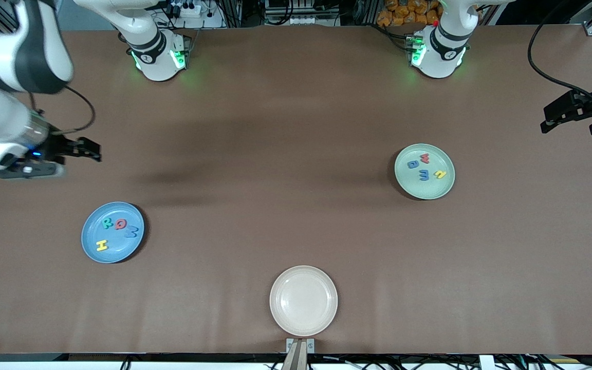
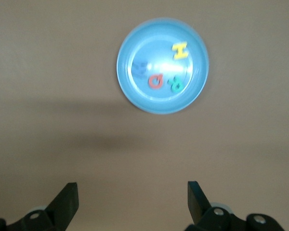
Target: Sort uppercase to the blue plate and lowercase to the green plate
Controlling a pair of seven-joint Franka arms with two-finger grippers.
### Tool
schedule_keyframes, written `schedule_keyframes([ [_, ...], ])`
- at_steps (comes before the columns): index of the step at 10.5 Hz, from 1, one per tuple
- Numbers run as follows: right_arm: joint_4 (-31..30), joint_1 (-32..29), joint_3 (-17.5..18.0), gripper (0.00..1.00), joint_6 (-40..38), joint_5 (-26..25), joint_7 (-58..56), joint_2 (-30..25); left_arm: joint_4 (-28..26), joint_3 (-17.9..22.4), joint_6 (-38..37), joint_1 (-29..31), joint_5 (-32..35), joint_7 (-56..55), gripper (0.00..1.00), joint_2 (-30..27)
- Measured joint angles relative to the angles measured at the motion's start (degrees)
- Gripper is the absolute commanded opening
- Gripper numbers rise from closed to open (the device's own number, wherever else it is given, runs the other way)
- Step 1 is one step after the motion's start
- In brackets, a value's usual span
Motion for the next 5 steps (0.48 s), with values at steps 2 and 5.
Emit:
schedule_keyframes([
  [2, 6.06, 0.01, 0.08, 1.00, -2.20, 0.06, 0.00, -0.38, -0.20, -0.01, 0.00, -0.01, 0.00, 0.00, 1.00, -0.19],
  [5, 16.87, 0.04, 0.36, 1.00, -11.44, 1.99, 0.26, -0.59, -0.54, -0.01, 0.00, -0.01, 0.00, 0.00, 1.00, -0.20],
])
